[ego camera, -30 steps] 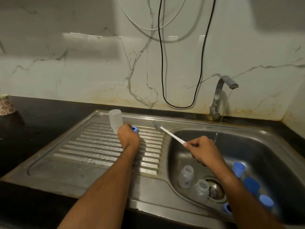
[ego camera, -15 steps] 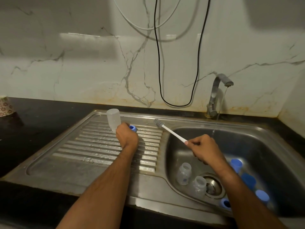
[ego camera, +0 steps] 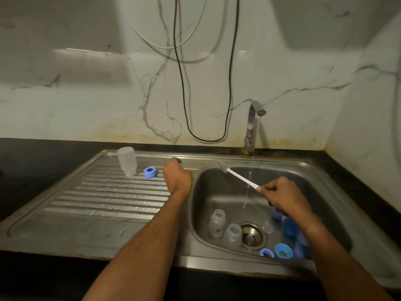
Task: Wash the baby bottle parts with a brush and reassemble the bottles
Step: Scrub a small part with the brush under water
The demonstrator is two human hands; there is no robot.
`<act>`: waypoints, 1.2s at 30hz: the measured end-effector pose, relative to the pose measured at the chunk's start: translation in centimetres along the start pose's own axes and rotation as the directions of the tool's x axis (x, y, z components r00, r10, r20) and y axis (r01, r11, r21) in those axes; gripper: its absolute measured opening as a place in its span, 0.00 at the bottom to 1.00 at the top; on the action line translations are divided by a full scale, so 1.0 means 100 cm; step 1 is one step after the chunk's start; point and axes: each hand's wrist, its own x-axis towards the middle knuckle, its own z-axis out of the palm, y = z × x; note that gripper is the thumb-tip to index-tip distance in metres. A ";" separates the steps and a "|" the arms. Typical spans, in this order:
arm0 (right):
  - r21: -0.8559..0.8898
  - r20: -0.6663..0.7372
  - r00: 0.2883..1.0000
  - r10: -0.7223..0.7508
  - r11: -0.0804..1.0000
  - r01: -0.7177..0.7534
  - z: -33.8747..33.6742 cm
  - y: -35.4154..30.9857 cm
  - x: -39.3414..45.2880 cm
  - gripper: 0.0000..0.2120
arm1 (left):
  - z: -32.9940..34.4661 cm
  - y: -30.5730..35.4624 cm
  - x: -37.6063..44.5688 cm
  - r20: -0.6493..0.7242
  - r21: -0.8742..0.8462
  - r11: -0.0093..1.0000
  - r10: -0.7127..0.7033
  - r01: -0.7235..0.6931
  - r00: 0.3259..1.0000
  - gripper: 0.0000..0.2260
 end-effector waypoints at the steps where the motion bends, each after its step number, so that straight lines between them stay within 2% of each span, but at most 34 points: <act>1: -0.016 -0.011 1.000 0.020 1.000 -0.020 -0.006 0.009 -0.001 0.12 | 0.010 0.003 -0.007 0.015 -0.009 1.000 0.003 -0.003 1.000 0.18; 5: 0.001 -0.059 0.997 0.049 0.999 -0.049 -0.032 0.045 0.000 0.15 | 0.057 0.019 -0.038 0.103 0.010 0.993 0.112 -0.113 0.988 0.13; 9: 0.016 -0.088 0.992 0.093 0.996 -0.092 -0.044 0.064 0.012 0.13 | 0.100 0.030 -0.069 0.175 0.009 0.997 0.077 -0.079 0.982 0.12; 14: 0.017 -0.100 0.989 0.112 0.994 -0.111 -0.052 0.076 0.027 0.16 | 0.149 0.032 -0.085 0.358 0.071 0.986 0.114 -0.149 0.927 0.11; 16: 0.024 -0.094 0.988 0.123 0.992 -0.121 -0.052 0.080 0.031 0.16 | 0.166 0.033 -0.088 0.521 0.079 0.970 0.155 -0.228 0.839 0.07; 19: 0.013 -0.100 0.988 0.117 0.993 -0.116 -0.050 0.086 0.035 0.14 | 0.187 0.031 -0.087 0.746 0.061 0.910 0.232 -0.411 0.624 0.06; 21: 0.014 -0.107 0.988 0.113 0.994 -0.112 -0.048 0.092 0.038 0.14 | 0.197 0.029 -0.086 0.834 0.048 0.865 0.241 -0.500 0.497 0.07; 24: -0.020 -0.088 0.990 0.111 0.993 -0.113 -0.047 0.099 0.043 0.14 | 0.210 0.022 -0.083 0.910 0.044 0.812 0.208 -0.582 0.359 0.08; 31: -0.084 -0.100 0.989 0.109 0.989 -0.118 -0.045 0.098 0.045 0.15 | 0.236 0.011 -0.089 0.975 0.018 0.716 0.141 -0.698 0.170 0.07; 33: -0.107 -0.115 0.989 0.094 0.989 -0.106 -0.045 0.100 0.045 0.15 | 0.239 0.012 -0.090 0.989 0.018 0.675 0.096 -0.737 0.113 0.10; 36: -0.091 -0.121 0.990 0.076 0.992 -0.087 -0.044 0.101 0.046 0.16 | 0.240 0.014 -0.093 0.994 0.041 0.619 0.050 -0.784 0.092 0.12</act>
